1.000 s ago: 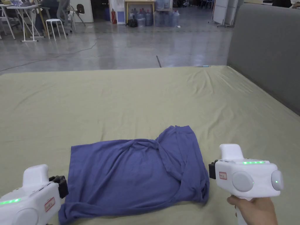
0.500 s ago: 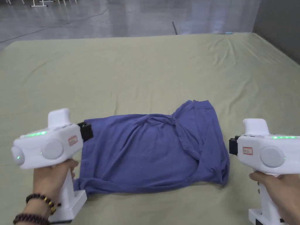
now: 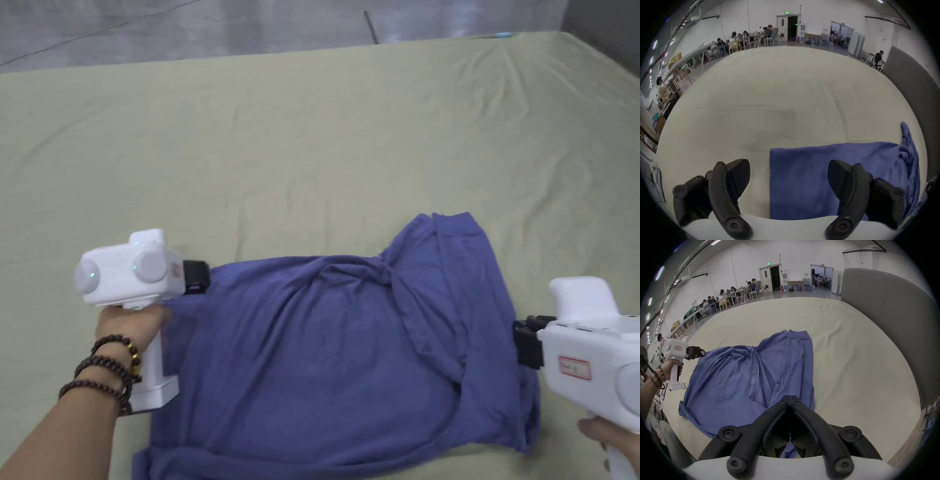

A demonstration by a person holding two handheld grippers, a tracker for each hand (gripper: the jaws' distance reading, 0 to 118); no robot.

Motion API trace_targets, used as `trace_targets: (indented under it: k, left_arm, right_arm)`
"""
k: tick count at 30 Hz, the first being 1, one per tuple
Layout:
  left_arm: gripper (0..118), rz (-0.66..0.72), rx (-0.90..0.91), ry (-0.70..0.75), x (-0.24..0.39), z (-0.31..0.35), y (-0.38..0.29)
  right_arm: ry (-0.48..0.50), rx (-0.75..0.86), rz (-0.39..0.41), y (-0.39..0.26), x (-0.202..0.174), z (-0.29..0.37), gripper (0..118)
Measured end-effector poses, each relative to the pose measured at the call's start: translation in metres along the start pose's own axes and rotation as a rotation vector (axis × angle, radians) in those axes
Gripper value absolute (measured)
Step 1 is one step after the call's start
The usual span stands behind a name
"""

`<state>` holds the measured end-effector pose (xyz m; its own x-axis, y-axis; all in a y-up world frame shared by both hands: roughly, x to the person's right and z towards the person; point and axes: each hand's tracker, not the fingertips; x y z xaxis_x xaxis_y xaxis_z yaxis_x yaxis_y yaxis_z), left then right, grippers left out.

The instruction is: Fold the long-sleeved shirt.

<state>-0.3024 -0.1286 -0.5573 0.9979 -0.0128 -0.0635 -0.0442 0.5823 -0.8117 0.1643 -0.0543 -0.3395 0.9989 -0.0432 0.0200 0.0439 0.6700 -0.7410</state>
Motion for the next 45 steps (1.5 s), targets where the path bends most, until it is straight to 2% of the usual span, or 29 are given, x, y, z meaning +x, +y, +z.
trace_targets:
  k: [1,3,4,5,6,7,9,12,18,19,21,22,27,30,33,34,35,37,38,39,40,41,42,43,44,45]
  left_arm:
    - [90,-0.026,-0.013,0.004,0.006,-0.004,-0.004]
    - [69,-0.054,0.027,-0.028,0.017,-0.002,-0.017]
    - [40,-0.067,0.071,0.029,0.021,0.007,-0.019]
    - [4,-0.072,0.055,0.008,0.027,0.014,-0.02]
    - [1,-0.111,0.082,0.047,0.032,0.024,-0.021]
    - [1,-0.118,0.09,0.024,0.03,0.031,-0.02]
    - [1,-0.074,0.08,-0.044,0.03,0.046,-0.024]
    - [1,-0.039,0.175,-0.052,0.022,0.075,-0.021]
    - [1,-0.008,0.245,-0.089,0.007,0.114,-0.014]
    - [1,-0.008,0.25,-0.095,0.005,0.115,-0.012]
    - [1,-0.016,0.26,-0.107,0.004,0.116,-0.012]
    - [1,-0.019,0.262,-0.109,0.004,0.115,-0.012]
    - [1,-0.018,0.258,-0.121,0.002,0.1,-0.011]
    - [1,-0.011,0.254,-0.135,0.001,0.092,-0.012]
    - [1,0.0,0.245,-0.142,0.001,0.085,-0.015]
    - [1,0.002,0.243,-0.145,0.0,0.083,-0.015]
    - [1,0.005,0.242,-0.146,0.0,0.082,-0.016]
    - [1,0.011,0.236,-0.146,0.0,0.081,-0.016]
    - [1,0.013,0.235,-0.146,0.0,0.08,-0.016]
    - [1,0.022,0.234,-0.148,-0.001,0.081,-0.018]
    - [1,0.026,0.237,-0.151,0.0,0.082,-0.018]
    - [1,0.026,0.24,-0.15,0.0,0.082,-0.018]
    - [1,0.024,0.241,-0.149,0.001,0.083,-0.017]
    - [1,0.022,0.24,-0.149,0.001,0.086,-0.018]
    - [1,0.022,0.24,-0.149,0.001,0.088,-0.017]
    - [1,0.022,0.239,-0.151,0.0,0.092,-0.016]
  right_arm:
    - [-0.005,-0.005,0.001,0.0,0.001,-0.002,2]
    - [-0.022,-0.017,0.005,-0.001,0.003,-0.008,2]
    - [-0.029,-0.02,0.006,-0.001,0.004,-0.009,2]
    - [-0.032,-0.022,0.0,-0.001,0.006,-0.009,2]
    - [-0.029,-0.026,-0.009,-0.001,0.009,-0.008,2]
    - [-0.026,-0.031,-0.016,0.0,0.011,-0.008,2]
    - [-0.035,-0.034,-0.017,0.0,0.014,-0.006,2]
    - [-0.037,-0.026,-0.009,0.013,0.022,-0.003,2]
    - [-0.021,0.042,0.064,0.101,0.02,-0.025,4]
    - [-0.008,0.059,0.07,0.118,0.017,-0.035,26]
    - [0.039,0.056,0.08,0.159,0.01,-0.071,89]
    - [0.039,0.036,0.096,0.176,0.003,-0.089,106]
    - [0.134,-0.188,0.163,0.235,-0.03,-0.2,105]
    - [0.106,-0.281,0.188,0.244,-0.042,-0.246,105]
    - [0.095,-0.337,0.256,0.241,-0.049,-0.279,101]
    - [0.095,-0.348,0.264,0.241,-0.048,-0.29,89]
    - [0.081,-0.389,0.282,0.238,-0.049,-0.296,70]
    - [0.025,-0.474,0.311,0.231,-0.05,-0.298,65]
    - [0.048,-0.404,0.287,0.228,-0.051,-0.289,61]
    - [0.043,-0.419,0.287,0.228,-0.052,-0.289,48]
    - [0.043,-0.428,0.286,0.227,-0.054,-0.288,21]
    - [0.092,-0.423,0.256,0.227,-0.056,-0.286,8]
    - [0.146,-0.392,0.244,0.226,-0.062,-0.285,8]
    - [0.013,-0.316,0.347,0.223,-0.073,-0.278,6]
    - [-0.01,-0.31,0.392,0.221,-0.078,-0.273,6]
    - [0.034,-0.327,0.37,0.221,-0.078,-0.266,6]
